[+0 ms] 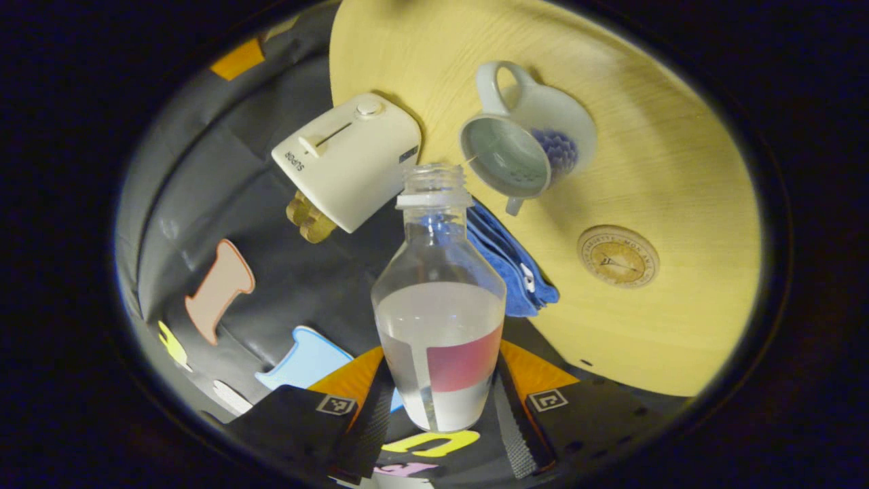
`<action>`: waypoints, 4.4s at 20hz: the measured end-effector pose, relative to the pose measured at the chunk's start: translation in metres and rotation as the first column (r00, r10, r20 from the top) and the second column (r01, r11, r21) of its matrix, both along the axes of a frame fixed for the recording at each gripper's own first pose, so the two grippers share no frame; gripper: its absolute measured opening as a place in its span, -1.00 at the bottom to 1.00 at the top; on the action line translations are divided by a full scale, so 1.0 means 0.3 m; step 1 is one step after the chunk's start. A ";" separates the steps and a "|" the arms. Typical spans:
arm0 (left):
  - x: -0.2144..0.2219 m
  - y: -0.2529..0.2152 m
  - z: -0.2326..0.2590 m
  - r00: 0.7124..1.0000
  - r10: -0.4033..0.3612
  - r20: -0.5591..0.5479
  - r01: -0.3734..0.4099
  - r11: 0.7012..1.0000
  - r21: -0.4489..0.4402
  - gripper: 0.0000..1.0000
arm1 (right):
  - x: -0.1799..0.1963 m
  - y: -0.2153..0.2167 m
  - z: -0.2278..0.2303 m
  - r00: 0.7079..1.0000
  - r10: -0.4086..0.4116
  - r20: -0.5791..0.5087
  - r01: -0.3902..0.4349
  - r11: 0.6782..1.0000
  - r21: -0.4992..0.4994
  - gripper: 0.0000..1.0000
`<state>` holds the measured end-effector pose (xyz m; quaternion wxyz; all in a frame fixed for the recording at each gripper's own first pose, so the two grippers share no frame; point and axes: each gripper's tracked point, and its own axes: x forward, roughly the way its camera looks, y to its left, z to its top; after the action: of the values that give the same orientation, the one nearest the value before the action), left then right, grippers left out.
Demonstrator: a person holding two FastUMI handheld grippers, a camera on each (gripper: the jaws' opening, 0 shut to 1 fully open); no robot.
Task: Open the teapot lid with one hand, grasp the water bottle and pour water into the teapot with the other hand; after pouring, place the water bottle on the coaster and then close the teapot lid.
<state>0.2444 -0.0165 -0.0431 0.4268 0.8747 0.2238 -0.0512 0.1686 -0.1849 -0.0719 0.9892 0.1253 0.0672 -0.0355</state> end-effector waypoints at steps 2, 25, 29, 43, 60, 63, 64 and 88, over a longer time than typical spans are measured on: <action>-0.031 0.059 -0.040 0.999 0.046 -0.007 -0.046 0.988 -0.145 0.70 | 0.002 -0.005 0.000 1.000 -0.004 0.000 0.004 1.000 0.003 -0.77; 0.059 -0.167 -0.407 0.906 0.423 0.012 0.182 -0.364 -0.913 0.69 | 0.013 0.049 -0.031 0.999 0.027 -0.033 -0.030 0.997 -0.075 -0.77; 0.070 -0.142 -0.460 0.901 0.432 -0.042 0.171 -0.442 -0.880 0.67 | 0.016 0.049 -0.039 0.999 0.028 -0.036 -0.030 0.997 -0.067 -0.78; 0.070 -0.149 -0.468 0.908 0.412 -0.076 0.176 -0.540 -0.823 1.00 | 0.025 0.139 -0.063 0.994 0.098 -0.056 -0.104 0.988 -0.117 -0.77; -0.188 -0.128 -0.462 0.937 0.342 -0.077 0.161 -0.614 -0.773 1.00 | 0.200 0.556 0.010 0.946 0.319 -0.056 -0.323 0.941 -0.100 -0.77; -0.238 -0.130 -0.456 0.939 0.337 -0.064 0.169 -0.618 -0.768 1.00 | 0.256 0.602 -0.002 0.945 0.323 -0.051 -0.324 0.946 -0.024 -0.77; -0.250 -0.133 -0.453 0.942 0.332 -0.055 0.174 -0.619 -0.766 1.00 | 0.275 0.607 -0.007 0.947 0.318 -0.044 -0.318 0.948 -0.002 -0.78; -0.290 -0.132 -0.401 0.954 0.300 0.010 0.205 -0.627 -0.752 1.00 | 0.245 0.640 0.012 0.966 0.258 -0.001 -0.256 0.960 -0.115 0.51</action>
<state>0.1576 -0.0561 -0.1633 0.9960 -0.0325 0.0366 -0.0747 0.2422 0.0072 -0.0684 0.9914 0.0590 0.0736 0.0905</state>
